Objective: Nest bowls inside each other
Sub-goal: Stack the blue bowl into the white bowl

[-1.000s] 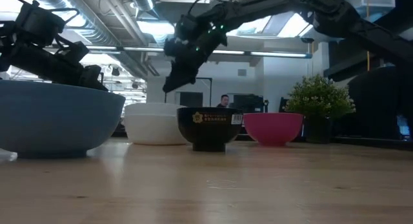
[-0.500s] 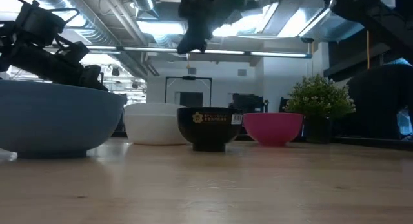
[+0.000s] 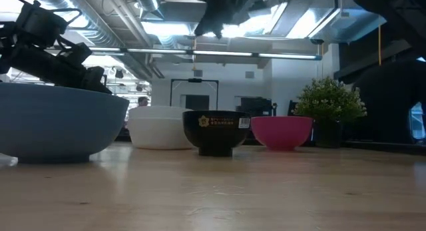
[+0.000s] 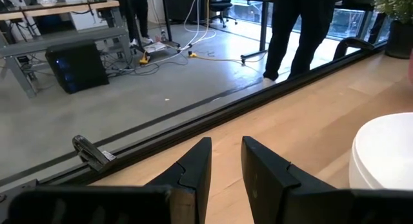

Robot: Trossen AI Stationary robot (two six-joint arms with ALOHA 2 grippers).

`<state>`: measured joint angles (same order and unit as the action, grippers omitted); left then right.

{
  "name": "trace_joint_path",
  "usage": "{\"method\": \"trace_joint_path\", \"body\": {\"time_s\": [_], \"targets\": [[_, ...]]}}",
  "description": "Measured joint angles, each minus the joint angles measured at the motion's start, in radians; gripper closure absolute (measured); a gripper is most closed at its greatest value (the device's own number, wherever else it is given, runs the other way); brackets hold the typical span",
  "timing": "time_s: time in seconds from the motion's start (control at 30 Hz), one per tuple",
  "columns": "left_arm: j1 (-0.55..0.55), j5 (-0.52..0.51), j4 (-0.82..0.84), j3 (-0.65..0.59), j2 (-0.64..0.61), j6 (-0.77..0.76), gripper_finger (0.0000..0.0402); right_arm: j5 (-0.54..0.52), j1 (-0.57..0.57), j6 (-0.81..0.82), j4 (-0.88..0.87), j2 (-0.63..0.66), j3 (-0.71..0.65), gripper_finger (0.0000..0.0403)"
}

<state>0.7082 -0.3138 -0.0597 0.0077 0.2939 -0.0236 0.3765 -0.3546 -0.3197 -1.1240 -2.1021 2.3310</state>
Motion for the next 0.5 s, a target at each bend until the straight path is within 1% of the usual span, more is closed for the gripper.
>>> {"method": "trace_joint_path", "body": {"time_s": [0.1,0.17,0.33,0.47,0.5], "targets": [[0.000,0.003,0.000,0.000,0.000,0.000,0.0321,0.019,-0.028,0.010,-0.022,0.049,0.000,0.0396],[0.000,0.008,0.000,0.000,0.000,-0.001,0.0321,0.022,-0.039,0.025,-0.031,0.077,0.000,0.0398],[0.000,0.014,-0.001,0.000,0.000,-0.001,0.0321,0.028,-0.044,0.045,-0.070,0.100,0.000,0.0383],[0.000,0.021,-0.001,0.000,0.000,-0.038,0.0321,0.034,-0.045,0.048,-0.053,0.103,-0.001,0.0375],[0.000,0.021,-0.001,0.000,0.000,-0.055,0.0321,0.036,-0.044,0.047,-0.016,0.105,-0.018,0.0376]]}}
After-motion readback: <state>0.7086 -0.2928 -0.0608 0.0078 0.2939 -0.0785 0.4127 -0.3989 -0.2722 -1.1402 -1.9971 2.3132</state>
